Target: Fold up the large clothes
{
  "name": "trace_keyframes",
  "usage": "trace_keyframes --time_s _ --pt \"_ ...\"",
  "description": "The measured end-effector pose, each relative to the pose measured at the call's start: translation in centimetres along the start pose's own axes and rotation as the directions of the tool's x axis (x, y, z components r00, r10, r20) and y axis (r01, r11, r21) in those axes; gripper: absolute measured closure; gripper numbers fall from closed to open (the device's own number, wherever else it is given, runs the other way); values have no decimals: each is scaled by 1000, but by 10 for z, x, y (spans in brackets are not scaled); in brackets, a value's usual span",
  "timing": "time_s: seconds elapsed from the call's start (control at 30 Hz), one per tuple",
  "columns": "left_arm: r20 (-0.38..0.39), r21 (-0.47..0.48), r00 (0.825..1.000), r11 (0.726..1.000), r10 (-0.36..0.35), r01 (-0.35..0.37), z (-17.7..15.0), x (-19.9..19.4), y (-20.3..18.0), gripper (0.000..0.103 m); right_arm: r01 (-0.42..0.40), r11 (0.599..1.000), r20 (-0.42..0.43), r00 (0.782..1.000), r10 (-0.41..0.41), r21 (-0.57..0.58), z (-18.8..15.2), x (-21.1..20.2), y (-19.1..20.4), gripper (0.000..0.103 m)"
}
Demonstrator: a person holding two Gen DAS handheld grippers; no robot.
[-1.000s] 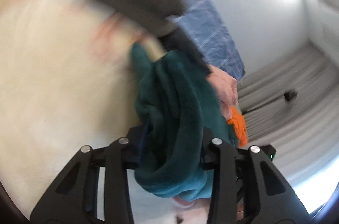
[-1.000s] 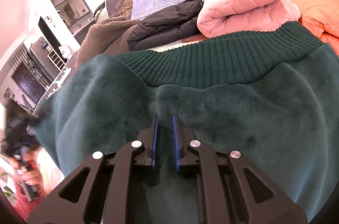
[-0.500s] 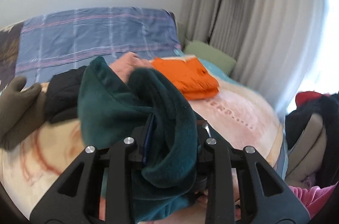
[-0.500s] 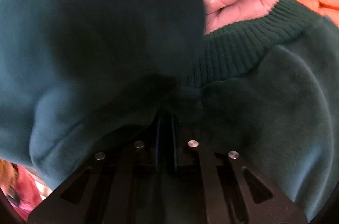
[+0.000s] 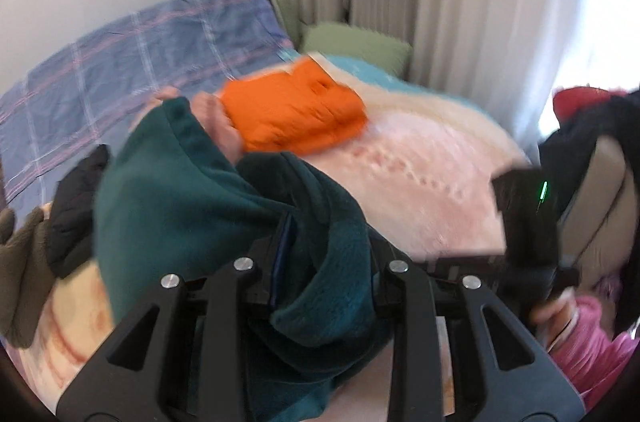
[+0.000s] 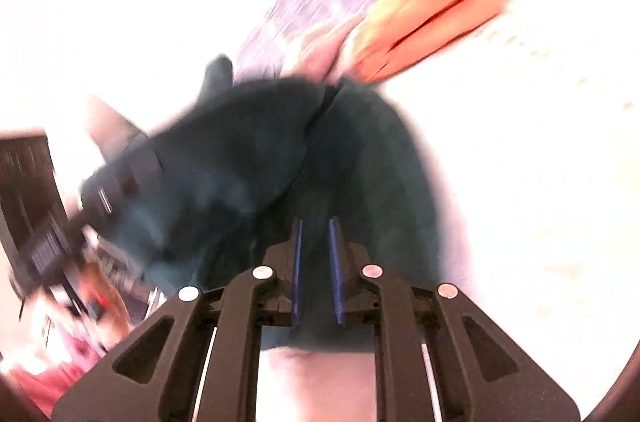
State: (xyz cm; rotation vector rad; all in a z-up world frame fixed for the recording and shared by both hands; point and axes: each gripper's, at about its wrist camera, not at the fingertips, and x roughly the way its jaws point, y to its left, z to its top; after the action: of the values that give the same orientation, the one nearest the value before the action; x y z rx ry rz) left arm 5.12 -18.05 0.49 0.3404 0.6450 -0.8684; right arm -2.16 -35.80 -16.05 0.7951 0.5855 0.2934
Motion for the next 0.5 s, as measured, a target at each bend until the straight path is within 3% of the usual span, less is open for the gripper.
trace_keyframes --time_s 0.1,0.2,0.27,0.4,0.47,0.5 --pt "-52 71 998 997 -33 37 -11 31 -23 73 15 1000 49 999 -15 2 13 -20 -5 88" --pt "-72 156 997 987 -15 26 -23 52 -40 73 24 999 38 999 -23 -37 22 -24 1 86" --pt "-74 185 997 983 9 4 -31 60 -46 73 28 997 28 999 -26 -76 29 -28 8 71" --pt "-59 235 997 971 48 -33 -42 65 -60 73 -18 992 -3 1000 17 -125 42 -18 20 62" --pt "-51 265 996 963 68 -52 -44 68 -65 73 -44 989 -69 997 34 -143 50 -4 21 47" --pt "-48 274 996 960 72 -57 -44 70 -66 73 -38 990 -98 995 24 -139 53 2 22 47"
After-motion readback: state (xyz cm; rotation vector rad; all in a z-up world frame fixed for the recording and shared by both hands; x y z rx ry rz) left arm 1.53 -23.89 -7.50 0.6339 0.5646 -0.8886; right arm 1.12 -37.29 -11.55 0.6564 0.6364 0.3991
